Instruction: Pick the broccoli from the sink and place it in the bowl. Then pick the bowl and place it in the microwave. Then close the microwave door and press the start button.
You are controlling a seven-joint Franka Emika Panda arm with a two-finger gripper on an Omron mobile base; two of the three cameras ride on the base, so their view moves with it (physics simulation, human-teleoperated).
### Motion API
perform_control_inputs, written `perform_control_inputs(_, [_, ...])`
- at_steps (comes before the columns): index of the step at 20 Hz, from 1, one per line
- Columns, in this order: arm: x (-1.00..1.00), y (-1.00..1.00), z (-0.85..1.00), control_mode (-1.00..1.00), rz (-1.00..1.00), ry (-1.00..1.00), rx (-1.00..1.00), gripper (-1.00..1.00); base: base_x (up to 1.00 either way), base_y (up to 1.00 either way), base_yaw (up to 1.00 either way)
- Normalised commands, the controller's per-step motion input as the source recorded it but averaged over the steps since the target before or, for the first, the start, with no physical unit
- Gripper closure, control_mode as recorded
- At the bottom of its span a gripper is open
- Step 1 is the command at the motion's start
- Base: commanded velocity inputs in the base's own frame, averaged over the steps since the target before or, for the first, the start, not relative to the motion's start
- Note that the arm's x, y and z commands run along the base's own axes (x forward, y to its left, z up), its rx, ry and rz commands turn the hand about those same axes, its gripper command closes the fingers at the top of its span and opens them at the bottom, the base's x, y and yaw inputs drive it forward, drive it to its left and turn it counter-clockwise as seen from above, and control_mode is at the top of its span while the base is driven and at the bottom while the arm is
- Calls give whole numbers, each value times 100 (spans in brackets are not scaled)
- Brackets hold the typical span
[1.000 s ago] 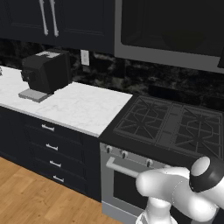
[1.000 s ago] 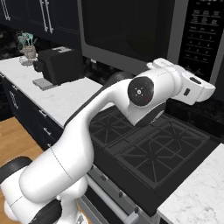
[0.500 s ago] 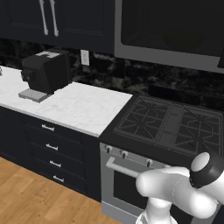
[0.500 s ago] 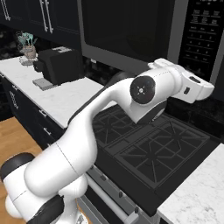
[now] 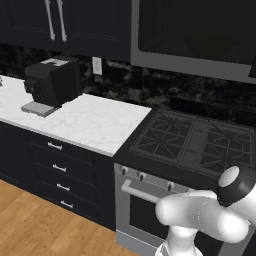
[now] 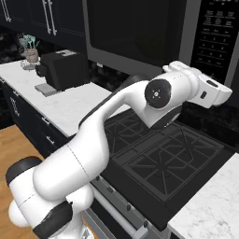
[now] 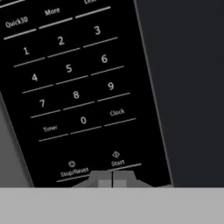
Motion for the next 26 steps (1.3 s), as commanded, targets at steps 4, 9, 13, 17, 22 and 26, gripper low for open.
perform_control_inputs(4, [19,-15,-1,-100,0,0,0,100,0,0,0])
perform_control_inputs(9, [18,-1,0,-100,0,0,0,100,0,0,0])
perform_control_inputs(13, [27,-29,-5,-100,2,0,0,100,0,0,0])
perform_control_inputs(17, [32,-50,-10,-100,7,0,3,100,0,0,0])
perform_control_inputs(22, [28,-33,-10,-100,7,0,2,100,0,0,0])
perform_control_inputs(26, [-64,13,0,-100,0,-16,0,100,0,0,0])
